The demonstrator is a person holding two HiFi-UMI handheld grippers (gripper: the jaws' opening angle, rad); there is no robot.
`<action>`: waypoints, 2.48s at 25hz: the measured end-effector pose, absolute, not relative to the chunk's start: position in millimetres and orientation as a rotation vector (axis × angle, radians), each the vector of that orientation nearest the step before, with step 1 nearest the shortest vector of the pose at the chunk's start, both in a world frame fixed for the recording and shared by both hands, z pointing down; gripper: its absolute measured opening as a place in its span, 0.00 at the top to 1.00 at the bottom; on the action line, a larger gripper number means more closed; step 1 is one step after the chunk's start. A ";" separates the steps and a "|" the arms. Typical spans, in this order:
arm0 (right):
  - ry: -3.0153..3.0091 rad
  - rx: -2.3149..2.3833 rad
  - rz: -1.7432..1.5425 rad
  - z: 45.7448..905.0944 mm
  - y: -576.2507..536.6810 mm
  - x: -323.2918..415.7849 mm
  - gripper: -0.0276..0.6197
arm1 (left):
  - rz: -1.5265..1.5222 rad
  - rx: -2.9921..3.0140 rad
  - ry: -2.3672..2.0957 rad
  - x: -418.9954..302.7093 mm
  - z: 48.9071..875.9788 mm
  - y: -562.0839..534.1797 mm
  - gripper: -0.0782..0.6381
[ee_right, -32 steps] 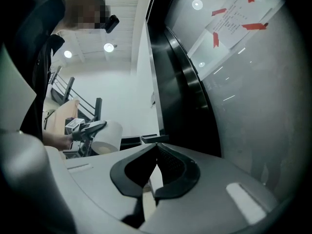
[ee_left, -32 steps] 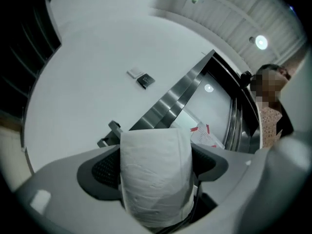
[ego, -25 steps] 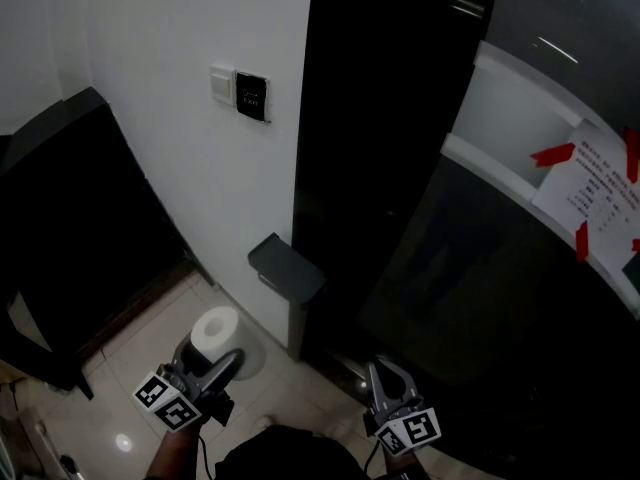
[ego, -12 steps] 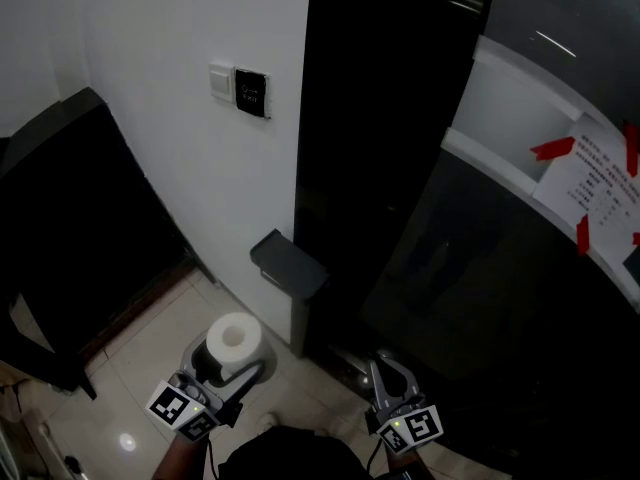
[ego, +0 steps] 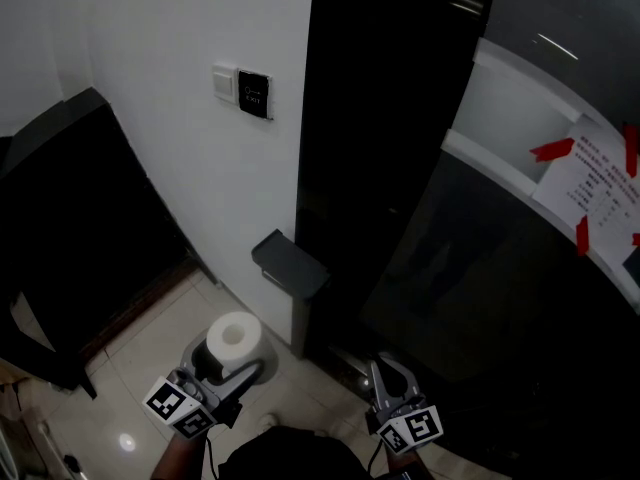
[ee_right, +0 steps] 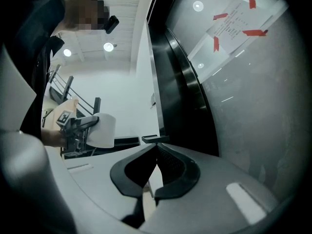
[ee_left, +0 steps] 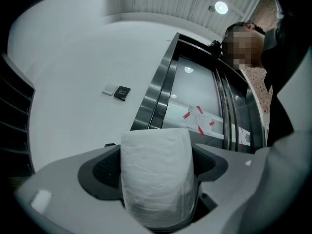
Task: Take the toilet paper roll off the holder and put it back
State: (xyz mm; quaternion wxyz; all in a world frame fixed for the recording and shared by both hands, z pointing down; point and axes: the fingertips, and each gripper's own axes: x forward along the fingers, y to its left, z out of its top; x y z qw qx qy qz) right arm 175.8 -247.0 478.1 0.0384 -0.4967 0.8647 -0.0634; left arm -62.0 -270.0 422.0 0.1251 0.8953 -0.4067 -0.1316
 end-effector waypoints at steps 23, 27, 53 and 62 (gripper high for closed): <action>2.664 -1.512 -0.151 468.4 -253.9 176.5 0.94 | -0.363 2.714 -1.208 -35.6 395.6 -345.2 0.29; 2.658 -1.520 -0.144 467.6 -259.2 179.6 0.94 | -0.378 2.738 -1.205 -25.1 387.0 -370.8 0.29; 2.565 -1.615 -0.067 458.6 -289.9 212.6 0.94 | -0.079 2.869 -1.440 25.8 411.5 -469.9 0.29; 2.563 -1.627 -0.089 462.5 -282.6 216.4 0.94 | -0.091 2.846 -1.490 22.9 419.1 -472.9 0.29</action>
